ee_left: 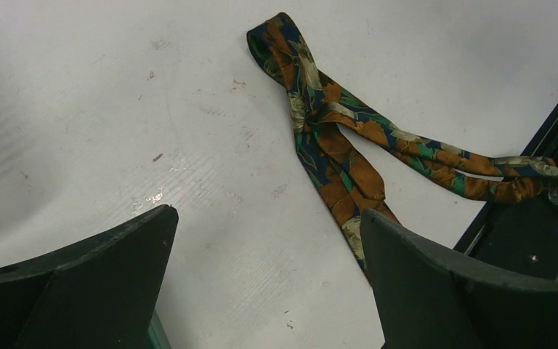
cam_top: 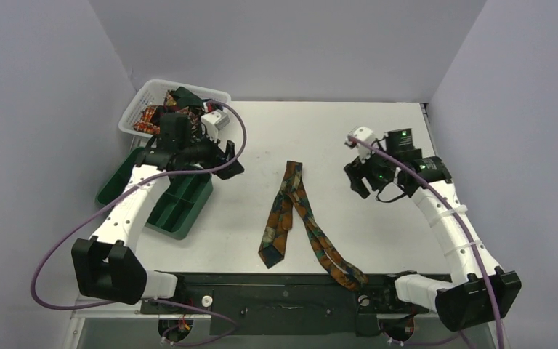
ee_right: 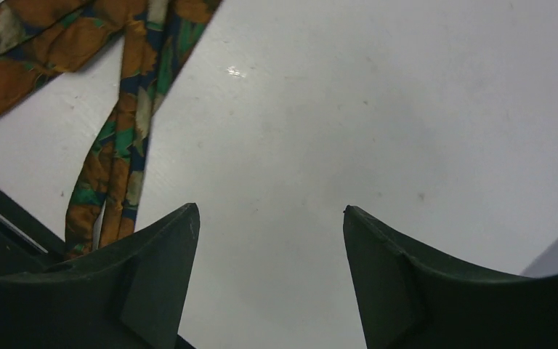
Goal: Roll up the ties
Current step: Place the tie at the center of the board, then pick up the tie at the center of the board, then flatten out the tie at the center of the board.
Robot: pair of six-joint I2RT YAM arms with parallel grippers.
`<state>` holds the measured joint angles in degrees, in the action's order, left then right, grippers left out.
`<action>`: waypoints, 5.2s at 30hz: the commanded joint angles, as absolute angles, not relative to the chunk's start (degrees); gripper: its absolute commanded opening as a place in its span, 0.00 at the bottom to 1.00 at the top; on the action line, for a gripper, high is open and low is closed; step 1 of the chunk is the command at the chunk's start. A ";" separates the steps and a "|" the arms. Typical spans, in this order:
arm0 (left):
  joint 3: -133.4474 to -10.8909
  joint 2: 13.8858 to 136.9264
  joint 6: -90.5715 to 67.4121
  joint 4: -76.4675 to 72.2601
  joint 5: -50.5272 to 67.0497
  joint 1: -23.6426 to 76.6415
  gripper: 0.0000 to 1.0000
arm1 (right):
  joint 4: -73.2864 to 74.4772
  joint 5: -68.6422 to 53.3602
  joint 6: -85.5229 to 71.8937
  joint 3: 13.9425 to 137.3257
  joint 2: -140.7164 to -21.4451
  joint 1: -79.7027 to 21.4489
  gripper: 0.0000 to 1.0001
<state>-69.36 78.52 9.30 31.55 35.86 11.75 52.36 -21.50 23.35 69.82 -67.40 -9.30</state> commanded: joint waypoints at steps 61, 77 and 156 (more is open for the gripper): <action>-76.07 64.02 -0.75 55.93 40.33 -26.98 0.97 | 73.62 -8.19 113.22 107.81 -134.59 -50.07 0.40; -76.04 64.28 -1.44 50.41 41.31 -27.12 0.97 | 70.50 -25.06 87.01 115.75 -124.51 -47.00 0.00; -47.28 61.23 64.31 9.82 50.91 34.73 1.00 | -12.31 -6.14 -19.36 126.56 -86.73 -42.32 0.00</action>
<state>-46.74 61.39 53.67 5.74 48.07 30.22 -8.45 -4.38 -17.45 122.96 -87.77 -42.46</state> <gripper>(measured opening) 0.998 0.030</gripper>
